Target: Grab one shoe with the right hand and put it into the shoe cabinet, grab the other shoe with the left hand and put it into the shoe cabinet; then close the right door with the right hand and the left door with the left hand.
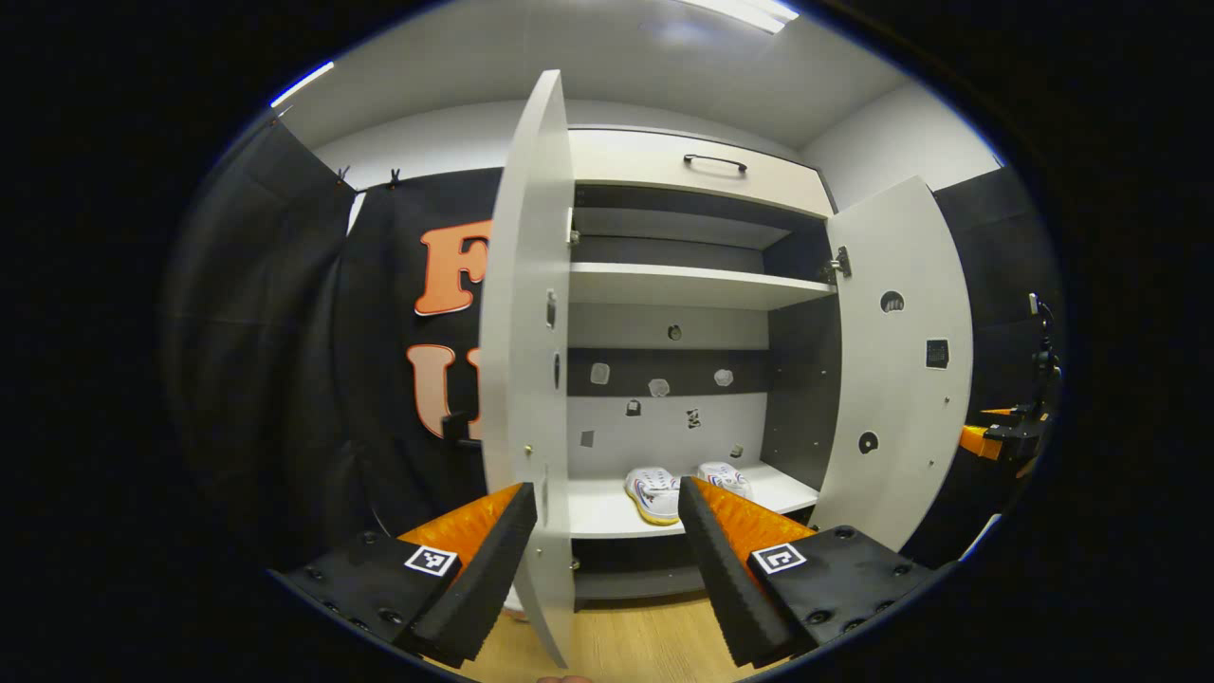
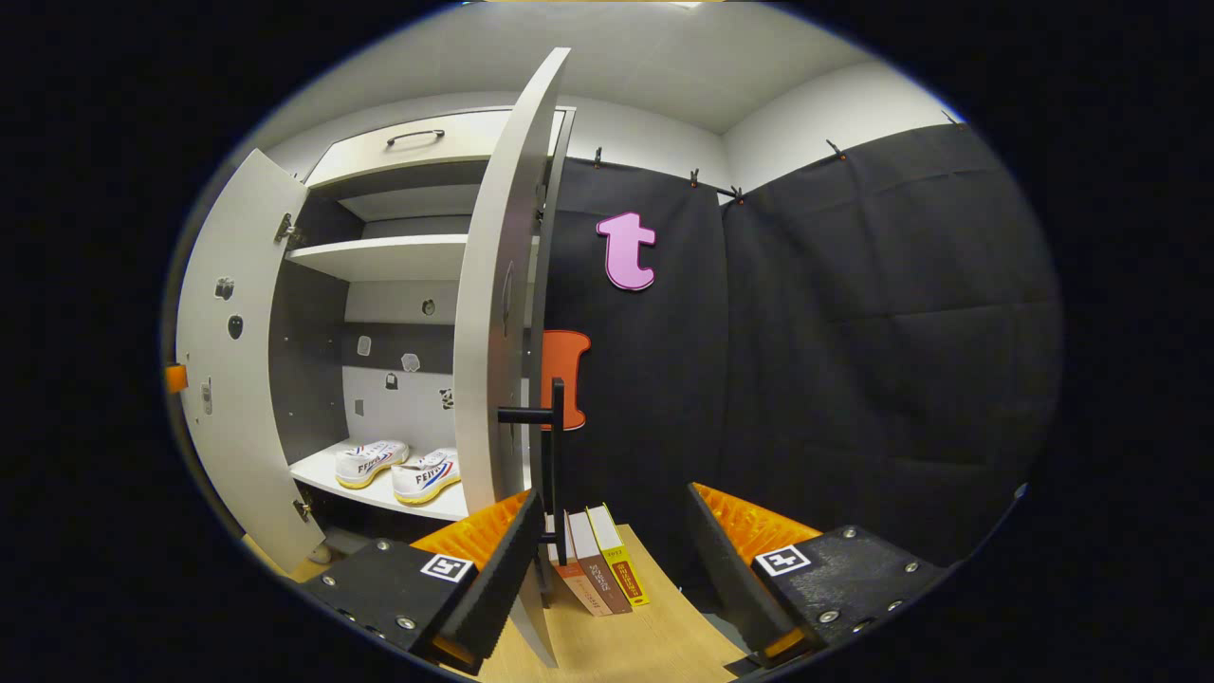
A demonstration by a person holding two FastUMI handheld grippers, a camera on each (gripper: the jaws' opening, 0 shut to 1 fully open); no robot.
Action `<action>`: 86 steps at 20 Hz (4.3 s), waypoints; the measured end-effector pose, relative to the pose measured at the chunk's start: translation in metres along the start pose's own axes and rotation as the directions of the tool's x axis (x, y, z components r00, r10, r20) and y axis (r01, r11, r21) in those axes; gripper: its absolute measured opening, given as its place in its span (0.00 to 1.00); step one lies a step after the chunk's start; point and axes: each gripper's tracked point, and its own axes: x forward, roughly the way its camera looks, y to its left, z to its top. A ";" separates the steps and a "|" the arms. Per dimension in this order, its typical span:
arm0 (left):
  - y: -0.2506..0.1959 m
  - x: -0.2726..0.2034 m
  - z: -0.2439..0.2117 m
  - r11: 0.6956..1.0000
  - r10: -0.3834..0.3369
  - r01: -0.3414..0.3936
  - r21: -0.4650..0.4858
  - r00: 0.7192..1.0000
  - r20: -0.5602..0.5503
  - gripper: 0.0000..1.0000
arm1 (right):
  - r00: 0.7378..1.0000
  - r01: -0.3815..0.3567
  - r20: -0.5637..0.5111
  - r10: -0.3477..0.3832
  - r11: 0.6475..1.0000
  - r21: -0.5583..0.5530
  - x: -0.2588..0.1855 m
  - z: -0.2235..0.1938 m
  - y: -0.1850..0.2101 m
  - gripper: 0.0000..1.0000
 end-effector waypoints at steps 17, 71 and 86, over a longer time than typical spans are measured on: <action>0.039 -0.042 0.030 0.998 0.047 -0.044 -0.043 0.997 0.057 0.94 | 0.952 -0.304 0.030 0.304 0.953 -0.010 0.026 0.013 0.158 0.87; 0.081 0.014 -0.037 0.998 -0.030 0.024 -0.065 0.995 -0.095 0.95 | 0.966 -0.248 0.071 0.248 0.969 -0.010 0.062 0.037 0.236 0.92; -0.053 0.075 -0.045 0.952 -0.266 0.246 -0.180 0.959 -0.097 0.99 | 0.977 -0.120 0.176 0.120 0.993 -0.012 -0.013 0.065 0.118 0.94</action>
